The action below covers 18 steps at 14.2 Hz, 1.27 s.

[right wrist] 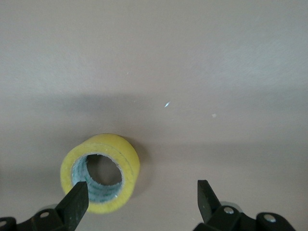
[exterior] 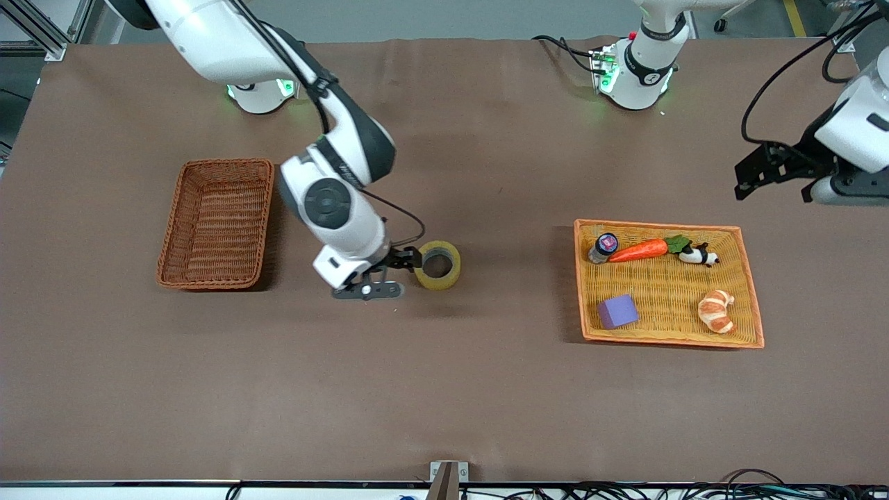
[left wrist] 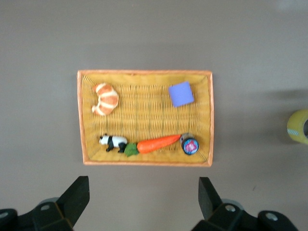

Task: Move tape to another basket
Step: 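Lower the right gripper onto the tape while the left gripper withdraws, then close the right gripper on the tape roll rim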

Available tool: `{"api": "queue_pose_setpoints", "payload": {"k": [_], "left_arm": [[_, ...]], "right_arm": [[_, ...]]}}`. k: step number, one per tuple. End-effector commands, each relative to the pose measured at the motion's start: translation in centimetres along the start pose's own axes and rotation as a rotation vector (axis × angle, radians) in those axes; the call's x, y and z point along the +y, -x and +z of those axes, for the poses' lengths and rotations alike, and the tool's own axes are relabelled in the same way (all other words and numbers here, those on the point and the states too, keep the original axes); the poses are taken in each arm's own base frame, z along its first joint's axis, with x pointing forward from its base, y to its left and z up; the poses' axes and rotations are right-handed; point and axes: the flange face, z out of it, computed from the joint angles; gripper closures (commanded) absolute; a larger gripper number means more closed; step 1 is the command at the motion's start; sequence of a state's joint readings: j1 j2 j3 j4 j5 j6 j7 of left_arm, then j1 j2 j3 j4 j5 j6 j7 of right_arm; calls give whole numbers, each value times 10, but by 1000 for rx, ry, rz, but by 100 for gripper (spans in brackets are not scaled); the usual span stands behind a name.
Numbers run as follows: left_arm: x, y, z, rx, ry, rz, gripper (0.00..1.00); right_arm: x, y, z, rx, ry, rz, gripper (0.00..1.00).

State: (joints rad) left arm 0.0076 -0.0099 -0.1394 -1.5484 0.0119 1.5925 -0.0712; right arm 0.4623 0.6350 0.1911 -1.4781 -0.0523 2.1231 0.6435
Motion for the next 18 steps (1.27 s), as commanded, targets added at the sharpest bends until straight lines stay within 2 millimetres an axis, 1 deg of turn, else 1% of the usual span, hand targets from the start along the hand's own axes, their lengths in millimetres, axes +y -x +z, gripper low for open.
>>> {"api": "queue_pose_setpoints", "payload": {"k": [1, 2, 4, 5, 8, 9, 10, 11, 12, 13, 14, 15, 16, 18], "left_arm": [[1, 34, -1, -26, -1, 5, 0], [1, 36, -3, -27, -2, 5, 0], [-1, 40, -5, -24, -4, 0, 0], [-2, 40, -5, -25, -1, -1, 0], [2, 41, -3, -35, -2, 6, 0], [4, 44, -4, -52, -4, 9, 0], [5, 46, -4, -61, -5, 11, 0], [5, 47, -5, -61, -4, 11, 0], [5, 47, -6, -58, -3, 12, 0], [8, 48, -8, -55, -3, 20, 0], [14, 49, -9, -54, -2, 35, 0], [24, 49, -9, -52, -5, 55, 0], [28, 49, -9, -52, -6, 64, 0], [34, 49, -8, -52, -7, 76, 0]], "right_arm": [[-26, 21, 32, 37, 54, 0, 0], [-30, 29, 46, 35, 56, -16, 0], [-49, 53, 70, 21, 67, -62, 0], [-53, 58, 78, 23, 85, -87, 0], [-46, 54, 101, 29, 112, -103, 0], [-42, 50, 103, 40, 104, -97, 0], [-39, 48, 110, 38, 109, -97, 0], [-39, 48, 113, 38, 111, -99, 0], [-38, 46, 113, 44, 107, -97, 1], [-36, 45, 118, 42, 109, -96, 3], [-37, 45, 118, 48, 106, -92, 10], [-38, 46, 118, 51, 104, -83, 19], [-41, 49, 122, 54, 109, -91, 34], [-42, 50, 128, 65, 127, -75, 59]]}}
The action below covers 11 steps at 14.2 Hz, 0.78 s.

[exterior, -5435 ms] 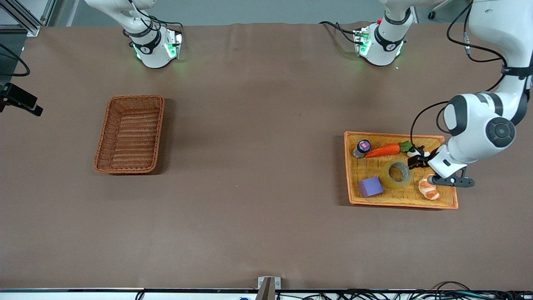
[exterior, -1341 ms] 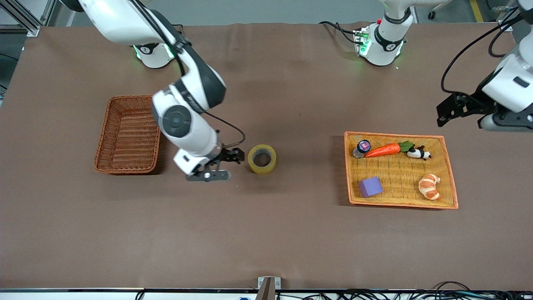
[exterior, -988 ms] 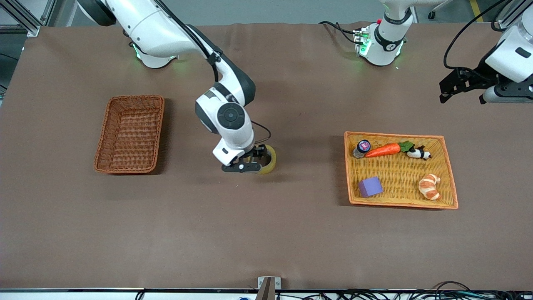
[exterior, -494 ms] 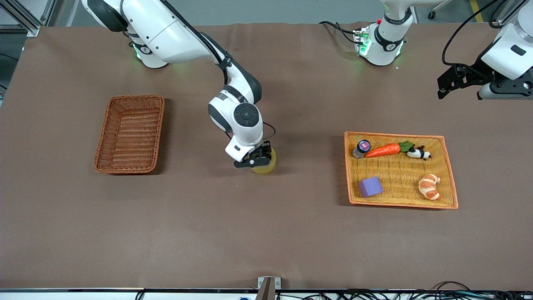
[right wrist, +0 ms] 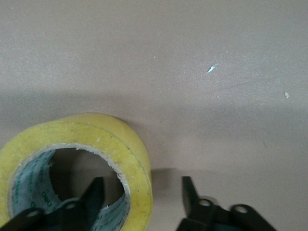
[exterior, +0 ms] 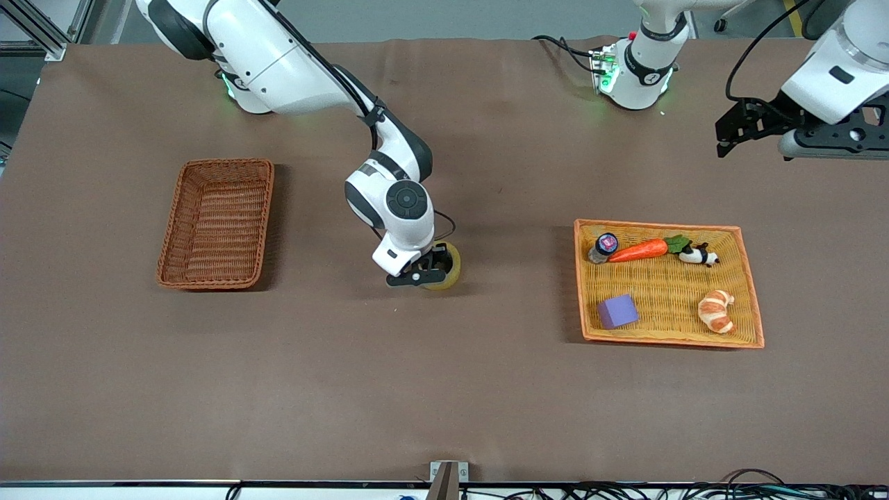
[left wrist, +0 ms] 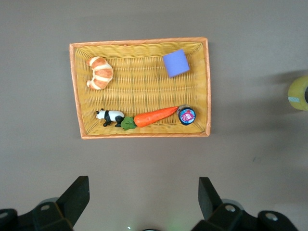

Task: Move tape to another basket
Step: 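Close the right gripper on the tape roll rim, then carry the tape with the right gripper over the empty basket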

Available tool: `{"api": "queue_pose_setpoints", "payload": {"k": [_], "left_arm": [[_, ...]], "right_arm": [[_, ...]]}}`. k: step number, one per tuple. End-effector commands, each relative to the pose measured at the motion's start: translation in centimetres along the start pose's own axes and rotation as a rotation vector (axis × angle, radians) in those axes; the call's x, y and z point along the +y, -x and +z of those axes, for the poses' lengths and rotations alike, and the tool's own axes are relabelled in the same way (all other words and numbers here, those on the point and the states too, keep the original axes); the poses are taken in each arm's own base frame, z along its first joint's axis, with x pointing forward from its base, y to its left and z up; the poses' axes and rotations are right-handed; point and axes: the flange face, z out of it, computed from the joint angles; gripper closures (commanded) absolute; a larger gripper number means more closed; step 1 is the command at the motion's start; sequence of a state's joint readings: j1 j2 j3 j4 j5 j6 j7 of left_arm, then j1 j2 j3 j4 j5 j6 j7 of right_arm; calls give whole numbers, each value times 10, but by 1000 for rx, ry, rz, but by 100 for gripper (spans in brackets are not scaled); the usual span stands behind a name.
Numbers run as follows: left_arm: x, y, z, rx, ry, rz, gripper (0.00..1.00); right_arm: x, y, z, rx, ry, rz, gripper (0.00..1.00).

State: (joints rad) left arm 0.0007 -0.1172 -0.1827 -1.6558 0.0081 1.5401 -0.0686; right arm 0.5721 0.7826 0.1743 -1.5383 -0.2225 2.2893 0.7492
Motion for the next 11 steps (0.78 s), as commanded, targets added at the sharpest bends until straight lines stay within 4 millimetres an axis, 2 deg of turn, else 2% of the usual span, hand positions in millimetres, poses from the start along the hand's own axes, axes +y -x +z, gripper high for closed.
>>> {"api": "queue_pose_setpoints", "payload": {"k": [1, 2, 4, 6, 7, 8, 10, 11], "left_arm": [[7, 7, -4, -1, 11, 25, 0], [7, 7, -3, -6, 10, 28, 0], [6, 8, -1, -19, 10, 26, 0], [-5, 7, -2, -20, 13, 8, 0], [-9, 7, -2, -20, 14, 1, 0], [-16, 8, -3, -18, 15, -12, 0], [-22, 7, -4, -22, 19, -24, 0], [-30, 6, -4, -22, 19, -37, 0]], "right_arm": [[-4, 3, 9, 38, 32, 24, 66], [-5, 4, 9, 53, 39, 37, 73], [-6, 3, 10, 61, 34, 72, 99], [1, -5, -2, 66, 30, 107, 100], [7, -9, -16, 63, 35, 121, 100], [19, -15, -43, 56, 57, 142, 100], [56, -28, -121, 41, 62, 222, 100], [78, -32, -152, 25, 60, 239, 100]]}}
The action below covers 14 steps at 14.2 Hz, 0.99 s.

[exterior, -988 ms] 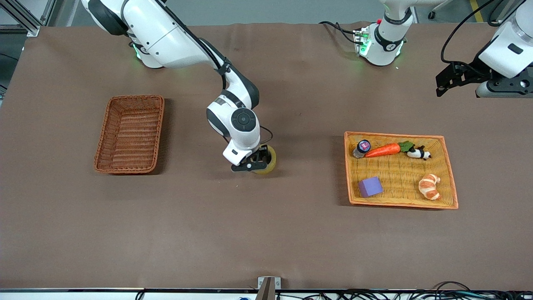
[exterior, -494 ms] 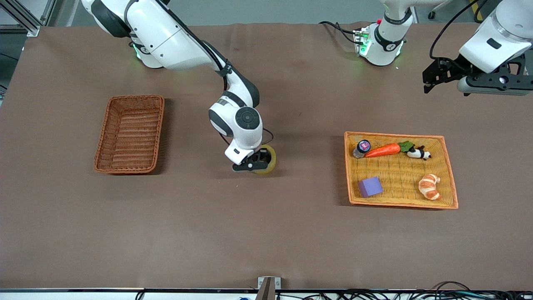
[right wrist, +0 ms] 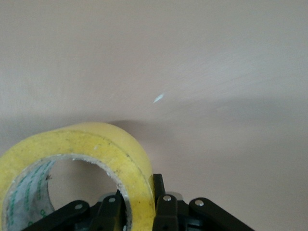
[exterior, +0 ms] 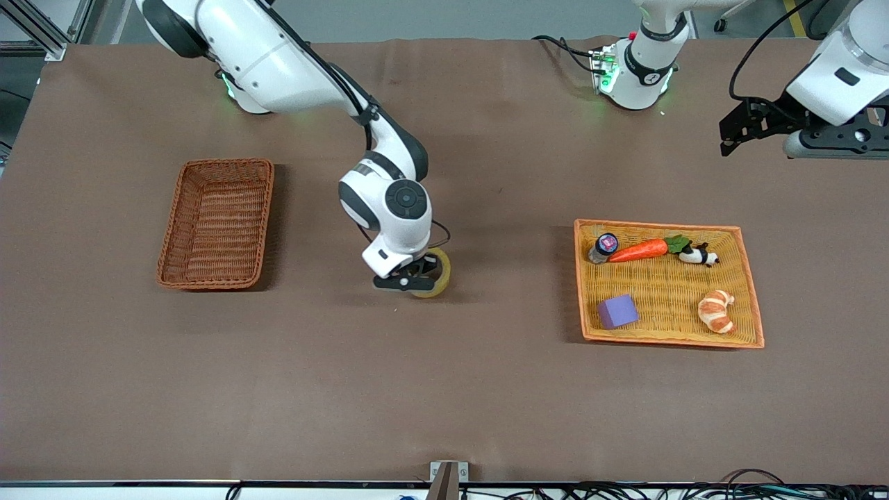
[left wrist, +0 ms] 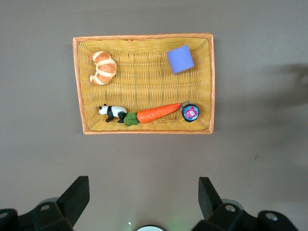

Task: Move tape to another basket
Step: 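Carry the tape with the right gripper over the empty basket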

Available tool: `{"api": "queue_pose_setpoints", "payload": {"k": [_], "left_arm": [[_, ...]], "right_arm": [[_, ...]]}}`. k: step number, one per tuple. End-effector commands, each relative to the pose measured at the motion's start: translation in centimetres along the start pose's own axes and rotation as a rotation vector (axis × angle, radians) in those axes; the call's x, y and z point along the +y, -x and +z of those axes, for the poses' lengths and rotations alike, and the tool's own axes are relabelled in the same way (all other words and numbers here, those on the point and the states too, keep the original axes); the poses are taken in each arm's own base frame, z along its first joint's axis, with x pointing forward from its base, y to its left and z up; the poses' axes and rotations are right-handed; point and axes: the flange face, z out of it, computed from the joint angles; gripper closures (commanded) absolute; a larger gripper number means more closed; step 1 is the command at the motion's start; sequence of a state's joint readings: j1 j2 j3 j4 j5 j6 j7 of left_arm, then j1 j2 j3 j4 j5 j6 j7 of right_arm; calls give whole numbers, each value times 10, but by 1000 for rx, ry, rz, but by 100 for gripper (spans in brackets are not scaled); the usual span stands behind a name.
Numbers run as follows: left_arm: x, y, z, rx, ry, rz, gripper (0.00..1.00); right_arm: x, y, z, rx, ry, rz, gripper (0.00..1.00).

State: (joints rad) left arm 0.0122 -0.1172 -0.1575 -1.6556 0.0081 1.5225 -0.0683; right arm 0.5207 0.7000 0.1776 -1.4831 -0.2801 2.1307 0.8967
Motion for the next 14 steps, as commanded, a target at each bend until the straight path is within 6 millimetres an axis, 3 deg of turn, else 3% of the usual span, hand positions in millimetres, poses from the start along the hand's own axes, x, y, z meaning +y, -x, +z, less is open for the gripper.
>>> {"api": "queue_pose_setpoints", "payload": {"k": [1, 3, 5, 7, 9, 11, 14], "left_arm": [[-12, 5, -4, -7, 18, -2, 0], [-13, 7, 4, -49, 17, -7, 0], [-12, 6, 4, -51, 16, -5, 0], [-12, 6, 3, -50, 16, -7, 0], [-13, 4, 7, -57, 13, -8, 0], [-13, 3, 4, -46, 11, -7, 0], [-13, -5, -11, -12, 13, -5, 0]], "right_arm": [[75, -18, -113, -24, 13, 45, 100], [146, -37, -158, -52, 45, 21, 100], [221, -41, -178, -126, 58, -77, 100], [311, -34, -182, -159, 59, -184, 100], [382, -23, -170, -187, 25, -223, 100], [438, -3, -142, -186, -10, -257, 99], [472, 47, -75, -144, -52, -238, 99]]}}
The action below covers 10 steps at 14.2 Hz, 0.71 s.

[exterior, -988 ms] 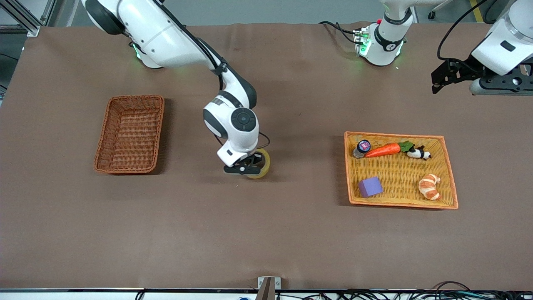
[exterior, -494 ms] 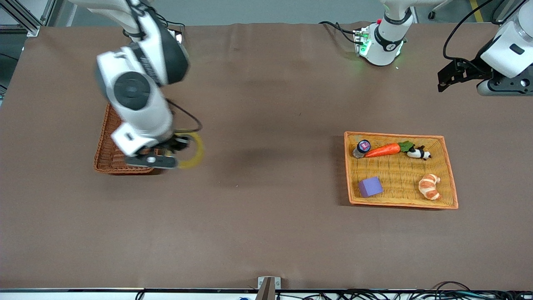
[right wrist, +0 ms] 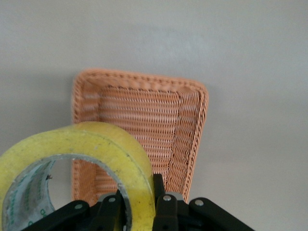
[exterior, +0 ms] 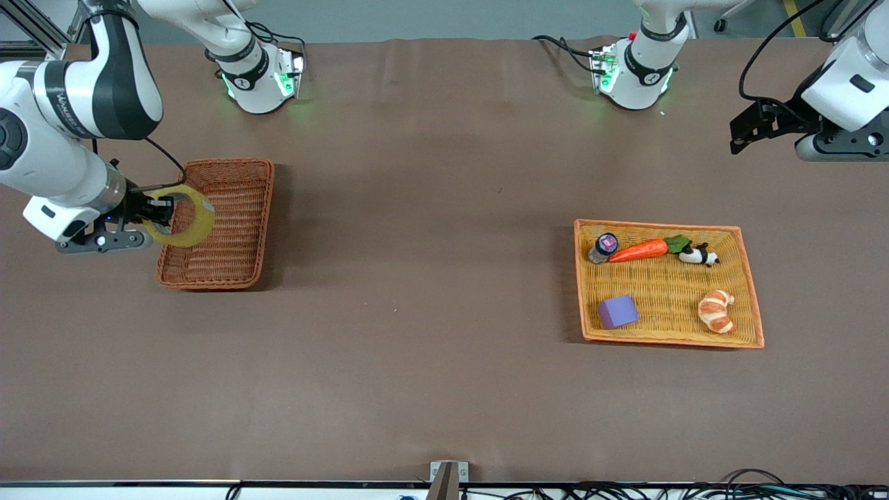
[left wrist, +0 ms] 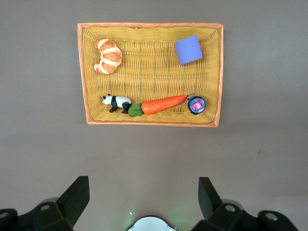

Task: Move tape to another basket
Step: 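Carry the tape with the right gripper over the empty basket, then lower the tape into the basket and open the right gripper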

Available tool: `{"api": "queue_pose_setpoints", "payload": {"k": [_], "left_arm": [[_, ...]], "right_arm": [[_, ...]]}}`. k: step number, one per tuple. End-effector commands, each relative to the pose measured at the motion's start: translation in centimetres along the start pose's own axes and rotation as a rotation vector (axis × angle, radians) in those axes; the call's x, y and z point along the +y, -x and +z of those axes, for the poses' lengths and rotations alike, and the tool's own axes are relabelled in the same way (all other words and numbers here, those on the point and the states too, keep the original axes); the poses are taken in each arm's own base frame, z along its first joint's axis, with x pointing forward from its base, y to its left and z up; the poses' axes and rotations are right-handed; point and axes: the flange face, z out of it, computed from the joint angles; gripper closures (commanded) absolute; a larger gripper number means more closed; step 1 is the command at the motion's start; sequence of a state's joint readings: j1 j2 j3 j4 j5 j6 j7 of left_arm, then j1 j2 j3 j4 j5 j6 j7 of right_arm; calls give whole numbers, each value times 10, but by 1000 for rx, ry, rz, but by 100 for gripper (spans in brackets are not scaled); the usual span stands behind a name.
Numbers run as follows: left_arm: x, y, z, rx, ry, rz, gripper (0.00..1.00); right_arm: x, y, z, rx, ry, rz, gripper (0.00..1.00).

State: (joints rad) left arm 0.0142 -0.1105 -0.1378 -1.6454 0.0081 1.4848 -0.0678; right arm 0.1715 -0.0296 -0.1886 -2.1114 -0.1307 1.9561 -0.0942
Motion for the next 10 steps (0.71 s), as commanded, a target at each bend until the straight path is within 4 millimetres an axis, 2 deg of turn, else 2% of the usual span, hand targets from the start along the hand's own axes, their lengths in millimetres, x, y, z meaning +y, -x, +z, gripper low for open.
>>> {"api": "queue_pose_setpoints", "payload": {"k": [1, 2, 3, 4, 6, 8, 10], "left_arm": [[-2, -9, -13, 21, 11, 14, 0], [-3, -11, -13, 24, 7, 12, 0], [-4, -12, -13, 32, 5, 12, 0], [-5, -15, -15, 55, -3, 11, 0], [-3, -15, -17, 71, -6, 14, 0], [-1, -14, -23, 97, -3, 15, 0], [0, -14, -21, 98, -3, 17, 0]], "right_arm": [[9, 54, 69, 59, -56, -26, 99], [22, 63, 89, 79, -65, -24, 98], [24, 72, 112, 96, -69, -22, 98], [19, 79, 129, 120, -68, -21, 98], [5, 96, 181, 203, -50, -18, 97], [1, 96, 209, 204, -33, -18, 97], [0, 94, 222, 208, -22, -22, 96]]}}
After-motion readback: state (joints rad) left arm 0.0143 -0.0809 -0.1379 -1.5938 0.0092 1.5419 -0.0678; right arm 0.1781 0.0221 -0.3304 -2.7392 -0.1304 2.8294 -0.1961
